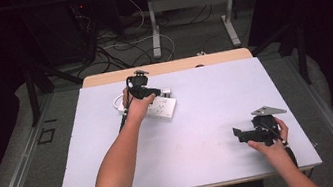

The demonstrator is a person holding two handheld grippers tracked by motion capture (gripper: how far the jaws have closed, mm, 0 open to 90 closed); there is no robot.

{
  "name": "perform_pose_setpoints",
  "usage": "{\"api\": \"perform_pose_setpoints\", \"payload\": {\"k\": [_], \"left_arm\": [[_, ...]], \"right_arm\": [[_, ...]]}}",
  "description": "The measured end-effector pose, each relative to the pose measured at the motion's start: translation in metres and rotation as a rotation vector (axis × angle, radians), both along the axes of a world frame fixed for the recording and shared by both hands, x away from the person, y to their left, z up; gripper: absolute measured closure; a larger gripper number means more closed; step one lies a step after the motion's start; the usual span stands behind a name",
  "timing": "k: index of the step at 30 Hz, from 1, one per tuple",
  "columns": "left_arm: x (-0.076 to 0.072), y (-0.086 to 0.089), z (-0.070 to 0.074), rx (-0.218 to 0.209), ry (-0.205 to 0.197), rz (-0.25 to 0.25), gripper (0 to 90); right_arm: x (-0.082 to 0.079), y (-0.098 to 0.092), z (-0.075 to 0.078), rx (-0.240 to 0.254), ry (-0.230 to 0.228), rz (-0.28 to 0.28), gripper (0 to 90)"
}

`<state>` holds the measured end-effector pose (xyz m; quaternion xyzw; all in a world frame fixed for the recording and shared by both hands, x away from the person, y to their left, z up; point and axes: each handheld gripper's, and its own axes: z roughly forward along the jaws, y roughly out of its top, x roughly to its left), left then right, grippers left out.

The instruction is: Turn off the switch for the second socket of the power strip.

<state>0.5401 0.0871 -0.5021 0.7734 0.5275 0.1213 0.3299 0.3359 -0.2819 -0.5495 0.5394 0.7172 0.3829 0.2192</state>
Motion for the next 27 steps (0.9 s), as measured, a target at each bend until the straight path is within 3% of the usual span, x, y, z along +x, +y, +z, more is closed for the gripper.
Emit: {"api": "perform_pose_setpoints", "payload": {"k": [3, 8, 9, 14, 24, 27], "left_arm": [[-0.001, 0.001, 0.001, -0.006, -0.009, 0.0, 38.3], [-0.002, 0.005, 0.004, 0.018, -0.01, -0.016, 32.8], [-0.003, 0.005, 0.004, 0.011, -0.008, 0.002, 32.8], [-0.005, 0.011, 0.011, 0.018, -0.034, -0.045, 30.3], [-0.018, 0.013, 0.025, 0.019, -0.056, -0.071, 28.0], [-0.022, 0.015, 0.028, 0.011, -0.059, -0.075, 22.0]], "right_arm": [[0.0, 0.0, 0.0, 0.0, 0.001, -0.001, 4.2], [0.0, 0.0, 0.0, 0.002, 0.0, 0.0, 4.2], [0.0, 0.0, 0.0, 0.002, 0.0, 0.0, 4.2], [0.0, 0.0, 0.001, 0.004, -0.004, -0.001, 4.2], [-0.001, 0.0, 0.001, 0.006, -0.005, 0.002, 4.3], [-0.001, 0.0, 0.002, 0.006, -0.006, 0.0, 4.3]]}}
